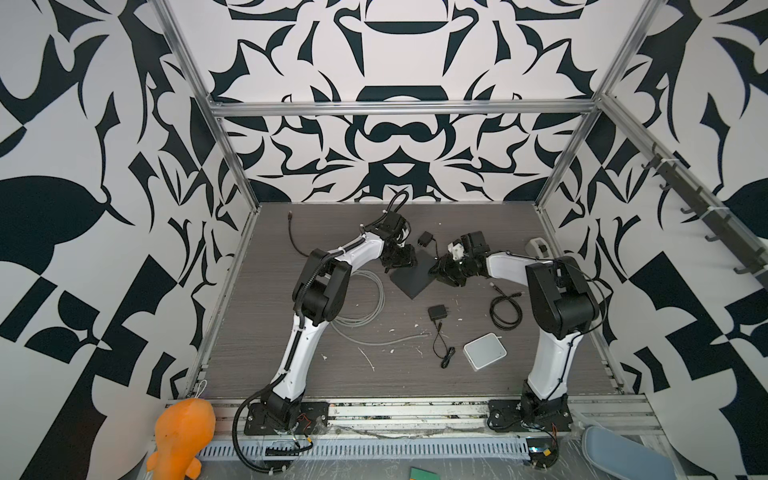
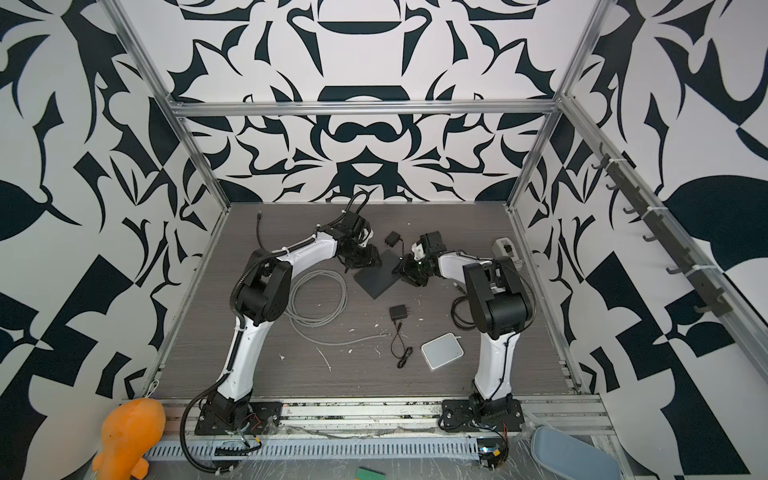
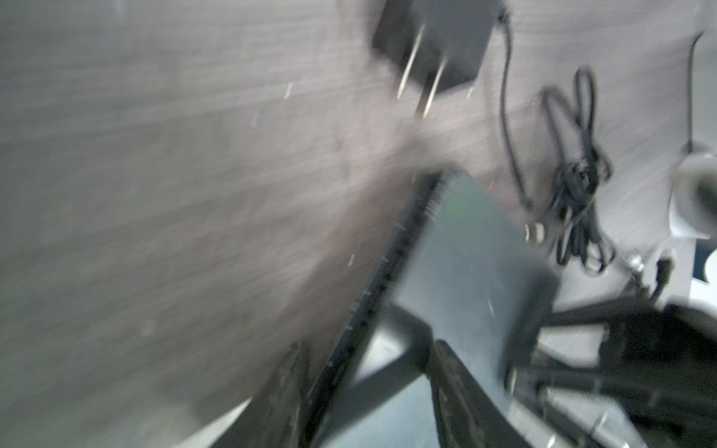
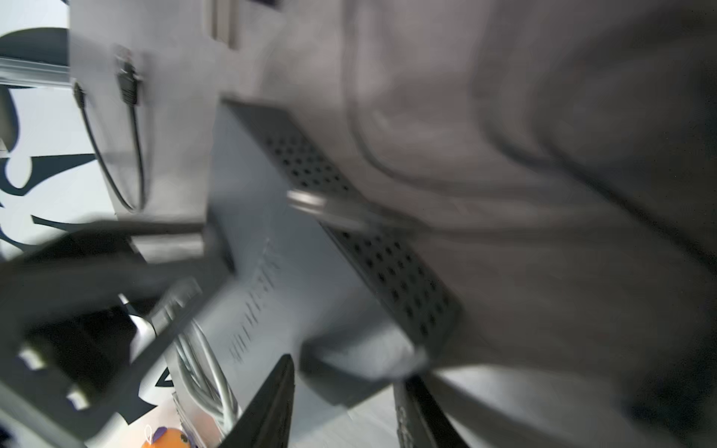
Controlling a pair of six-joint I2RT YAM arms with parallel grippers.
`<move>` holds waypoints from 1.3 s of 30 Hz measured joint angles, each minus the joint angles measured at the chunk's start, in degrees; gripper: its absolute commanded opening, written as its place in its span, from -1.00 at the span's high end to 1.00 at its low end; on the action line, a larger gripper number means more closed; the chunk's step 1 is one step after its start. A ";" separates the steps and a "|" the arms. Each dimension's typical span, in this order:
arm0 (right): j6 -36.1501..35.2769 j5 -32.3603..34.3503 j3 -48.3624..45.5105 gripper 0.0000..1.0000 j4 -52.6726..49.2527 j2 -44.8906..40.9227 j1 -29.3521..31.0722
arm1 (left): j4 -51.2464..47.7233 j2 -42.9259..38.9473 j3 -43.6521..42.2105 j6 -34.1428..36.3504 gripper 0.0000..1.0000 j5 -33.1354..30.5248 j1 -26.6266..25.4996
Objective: Insert the plug into the switch port
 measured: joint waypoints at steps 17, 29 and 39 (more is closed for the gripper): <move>-33.00 0.96 23.06 0.14 -22.08 2.32 -0.57 | -0.57 -8.57 -11.39 -3.37 0.14 -0.44 1.77; -84.19 8.96 23.47 0.31 -26.69 5.68 -1.92 | -2.21 -12.11 -11.45 -4.37 0.09 0.00 6.12; -94.77 11.04 23.45 0.36 -27.36 9.16 -1.95 | -2.03 -12.33 -13.07 -4.37 0.09 0.13 5.84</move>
